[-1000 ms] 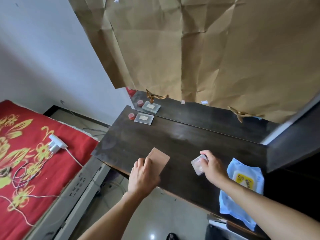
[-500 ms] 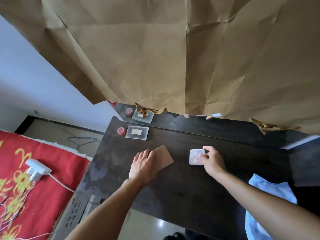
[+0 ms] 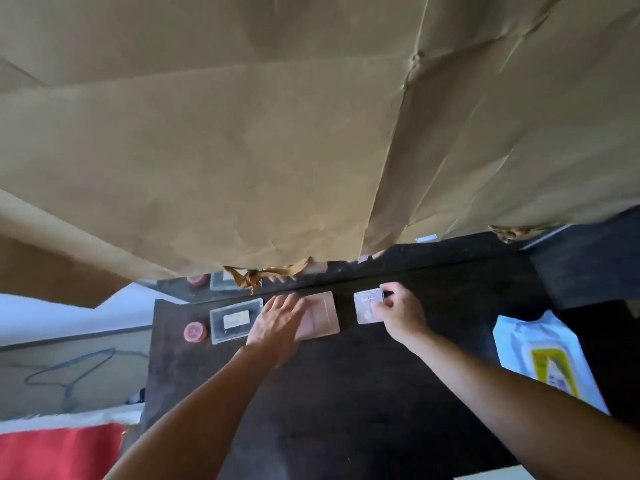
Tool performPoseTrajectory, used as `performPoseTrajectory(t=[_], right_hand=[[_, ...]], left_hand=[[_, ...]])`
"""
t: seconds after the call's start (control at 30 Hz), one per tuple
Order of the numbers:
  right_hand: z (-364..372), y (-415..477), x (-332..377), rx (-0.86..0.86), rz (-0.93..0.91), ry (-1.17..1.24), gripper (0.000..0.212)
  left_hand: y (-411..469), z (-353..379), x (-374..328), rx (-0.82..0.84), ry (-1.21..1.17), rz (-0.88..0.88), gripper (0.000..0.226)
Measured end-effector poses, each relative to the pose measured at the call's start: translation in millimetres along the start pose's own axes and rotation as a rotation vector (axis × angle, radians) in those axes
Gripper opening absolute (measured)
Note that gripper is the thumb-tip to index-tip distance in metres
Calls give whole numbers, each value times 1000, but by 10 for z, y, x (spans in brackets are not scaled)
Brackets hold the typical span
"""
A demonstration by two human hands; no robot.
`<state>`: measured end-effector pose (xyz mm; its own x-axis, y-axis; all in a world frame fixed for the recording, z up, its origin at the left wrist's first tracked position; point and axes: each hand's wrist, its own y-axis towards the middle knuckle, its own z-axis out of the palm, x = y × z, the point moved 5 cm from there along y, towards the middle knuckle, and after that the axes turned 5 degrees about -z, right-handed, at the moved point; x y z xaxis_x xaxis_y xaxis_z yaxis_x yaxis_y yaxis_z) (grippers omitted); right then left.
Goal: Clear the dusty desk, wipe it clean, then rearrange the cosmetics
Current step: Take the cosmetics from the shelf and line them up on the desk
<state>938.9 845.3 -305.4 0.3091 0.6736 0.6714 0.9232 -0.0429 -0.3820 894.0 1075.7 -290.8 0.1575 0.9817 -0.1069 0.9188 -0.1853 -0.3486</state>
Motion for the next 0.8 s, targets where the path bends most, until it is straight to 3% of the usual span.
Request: performPoseTrajectory(t=[0.27,0.47,0.8], right_hand=[[292,-32,183,-111,-21,-195,20],[241,-137,82,-144,59,-139,30],[-643,-742,-546,-271,57,-37,32]], left_hand=[[-9,-23,150,-53,-33,113,68],[-96,-86,131,-77,10,75,59],[-289,-331,-909,-36,-85,160,37]])
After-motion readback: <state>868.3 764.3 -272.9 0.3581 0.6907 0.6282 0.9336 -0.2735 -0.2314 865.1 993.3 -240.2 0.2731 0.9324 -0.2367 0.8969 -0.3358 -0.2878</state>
